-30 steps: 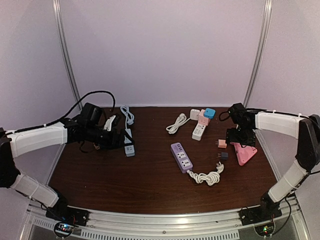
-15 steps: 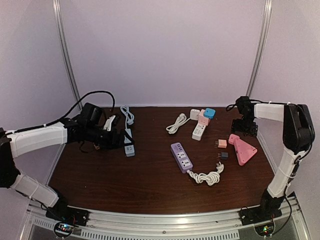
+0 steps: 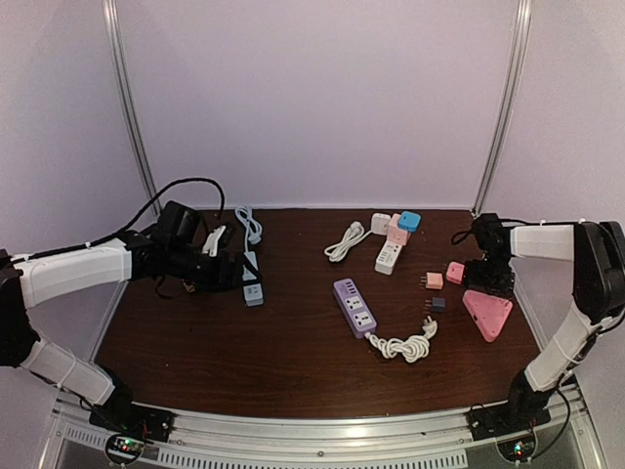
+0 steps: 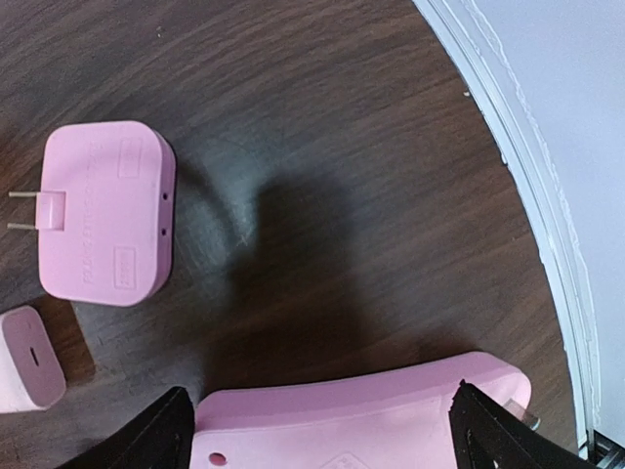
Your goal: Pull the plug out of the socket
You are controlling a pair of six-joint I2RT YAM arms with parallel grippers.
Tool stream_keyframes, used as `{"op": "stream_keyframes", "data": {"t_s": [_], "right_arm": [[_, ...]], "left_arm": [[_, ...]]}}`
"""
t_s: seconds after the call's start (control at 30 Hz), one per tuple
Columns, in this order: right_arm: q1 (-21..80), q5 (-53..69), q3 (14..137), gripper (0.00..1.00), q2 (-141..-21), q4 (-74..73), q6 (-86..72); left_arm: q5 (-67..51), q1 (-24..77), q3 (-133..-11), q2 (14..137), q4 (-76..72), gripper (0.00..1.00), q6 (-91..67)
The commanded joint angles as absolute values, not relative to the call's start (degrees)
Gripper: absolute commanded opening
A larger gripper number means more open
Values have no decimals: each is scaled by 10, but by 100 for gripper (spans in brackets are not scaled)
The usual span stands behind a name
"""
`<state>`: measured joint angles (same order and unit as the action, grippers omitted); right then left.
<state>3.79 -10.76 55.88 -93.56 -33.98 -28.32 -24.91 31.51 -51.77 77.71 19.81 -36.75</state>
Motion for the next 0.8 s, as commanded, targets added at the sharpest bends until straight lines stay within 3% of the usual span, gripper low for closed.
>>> {"op": "stream_keyframes", "data": {"t_s": [0.0,0.23,0.47,0.77], "right_arm": [[36,-85,531,92,-891,-317,-293],[76,-8,584,94,-882,-280,-293],[86,159,634,96,-921,-156,-314],[76,285,721,90,-1034,-17,-371]], "left_arm": [[-258,317,-535,793,192,90,-361],[-252,318,-542,802,191,90,-369],[-230,331,-541,806,178,90,-400],[-197,357,-532,813,146,90,-453]]}}
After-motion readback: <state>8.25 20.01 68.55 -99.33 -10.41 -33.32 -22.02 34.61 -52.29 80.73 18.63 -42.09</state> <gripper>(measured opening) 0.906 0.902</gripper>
